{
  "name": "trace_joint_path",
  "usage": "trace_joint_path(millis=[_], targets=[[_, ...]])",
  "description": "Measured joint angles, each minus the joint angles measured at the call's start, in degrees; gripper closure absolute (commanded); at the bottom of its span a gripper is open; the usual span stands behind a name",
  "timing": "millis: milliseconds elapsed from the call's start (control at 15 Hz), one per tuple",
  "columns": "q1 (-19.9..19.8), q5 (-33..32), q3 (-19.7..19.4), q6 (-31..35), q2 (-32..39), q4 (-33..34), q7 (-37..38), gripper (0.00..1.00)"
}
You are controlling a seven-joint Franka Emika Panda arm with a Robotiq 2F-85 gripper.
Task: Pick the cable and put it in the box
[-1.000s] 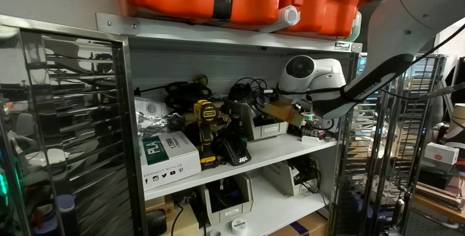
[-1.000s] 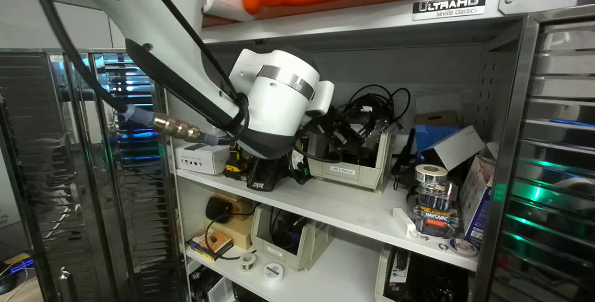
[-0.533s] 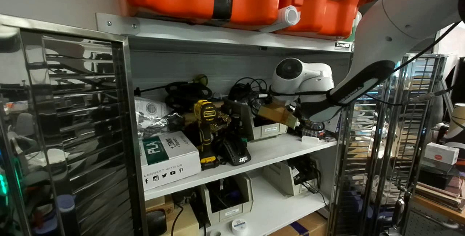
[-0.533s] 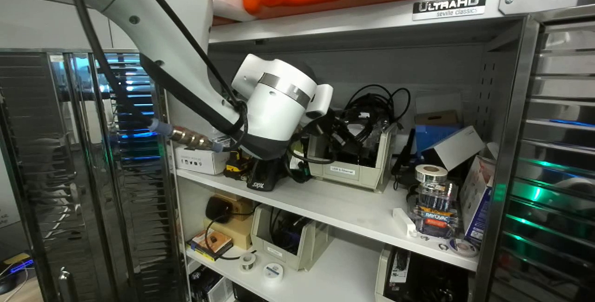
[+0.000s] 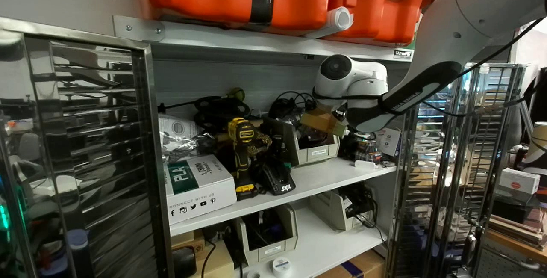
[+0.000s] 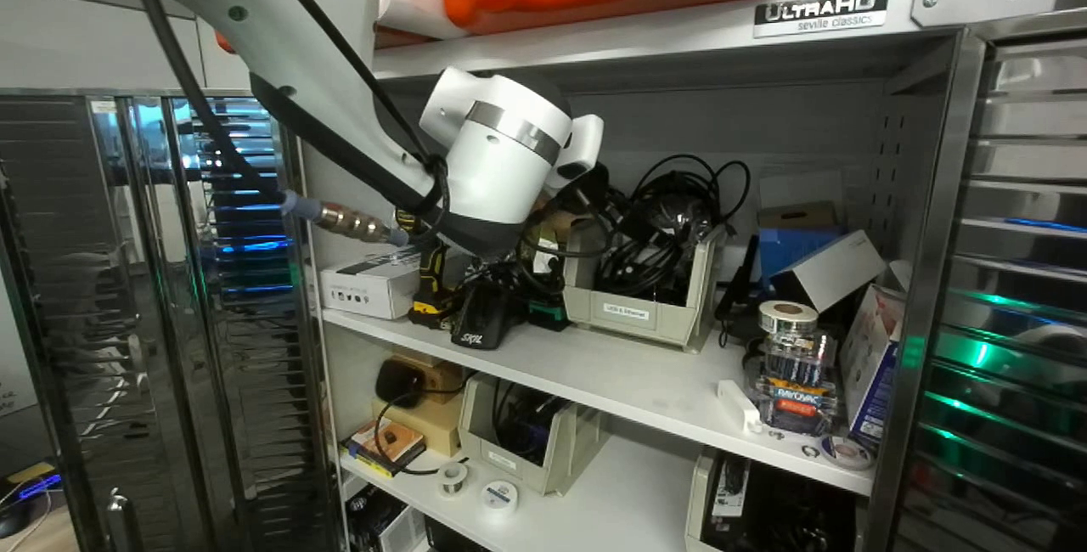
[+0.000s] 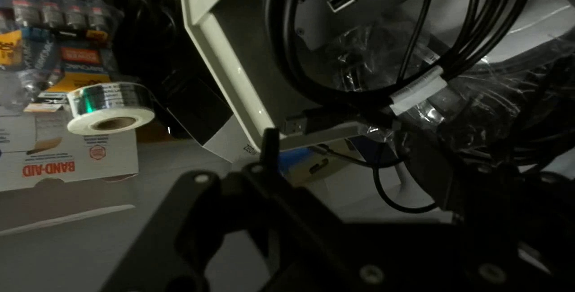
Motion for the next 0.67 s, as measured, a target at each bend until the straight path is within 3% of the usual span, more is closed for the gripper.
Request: trace_joint_path(millis=[333,667], targets=[[0.0,-0.8,0.1,1.1,-2.2,-2.5,-1.5,0.00],[0.0,-0.8,0.4,1.8,-8.0,-12.5,-8.6,0.00]])
